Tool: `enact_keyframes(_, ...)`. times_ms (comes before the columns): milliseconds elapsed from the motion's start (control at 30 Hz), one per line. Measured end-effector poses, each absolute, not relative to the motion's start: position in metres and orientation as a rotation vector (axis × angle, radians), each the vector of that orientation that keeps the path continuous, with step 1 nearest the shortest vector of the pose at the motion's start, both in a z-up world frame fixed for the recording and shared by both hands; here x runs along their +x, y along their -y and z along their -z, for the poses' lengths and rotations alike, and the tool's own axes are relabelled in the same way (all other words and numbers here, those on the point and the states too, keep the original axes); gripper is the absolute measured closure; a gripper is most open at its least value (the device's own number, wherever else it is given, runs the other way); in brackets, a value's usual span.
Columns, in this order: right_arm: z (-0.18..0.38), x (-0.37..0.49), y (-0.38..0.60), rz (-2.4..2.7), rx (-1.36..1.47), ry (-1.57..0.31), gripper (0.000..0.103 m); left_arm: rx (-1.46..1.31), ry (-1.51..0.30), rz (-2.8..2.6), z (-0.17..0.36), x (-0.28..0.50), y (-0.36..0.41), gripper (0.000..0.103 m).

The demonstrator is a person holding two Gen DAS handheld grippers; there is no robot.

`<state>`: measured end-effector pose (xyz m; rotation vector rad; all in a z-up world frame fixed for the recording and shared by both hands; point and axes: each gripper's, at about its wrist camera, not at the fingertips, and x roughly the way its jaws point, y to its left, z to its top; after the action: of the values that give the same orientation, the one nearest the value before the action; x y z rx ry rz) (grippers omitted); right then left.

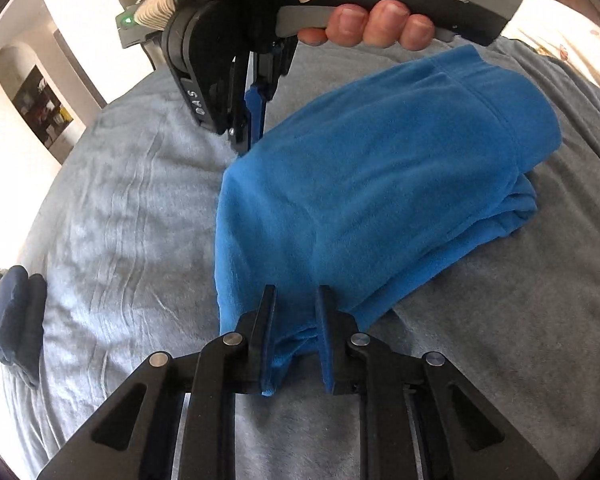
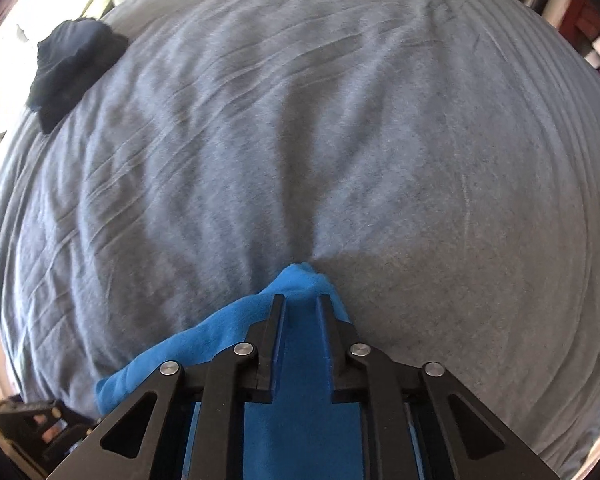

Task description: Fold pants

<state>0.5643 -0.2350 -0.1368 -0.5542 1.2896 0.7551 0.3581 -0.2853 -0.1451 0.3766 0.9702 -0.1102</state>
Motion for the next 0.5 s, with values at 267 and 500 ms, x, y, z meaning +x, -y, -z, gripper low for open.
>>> enact_keyframes(267,0.129,0.571,0.249,-0.641,-0.499,-1.255,0.091,0.298,-1.034,0.099,0.137,0.355,0.275,0.079)
enact_keyframes(500,0.082,0.557,0.280,-0.490,-0.382,-1.156,0.085,0.220,-1.015,0.040,0.095,0.335,0.255,0.060)
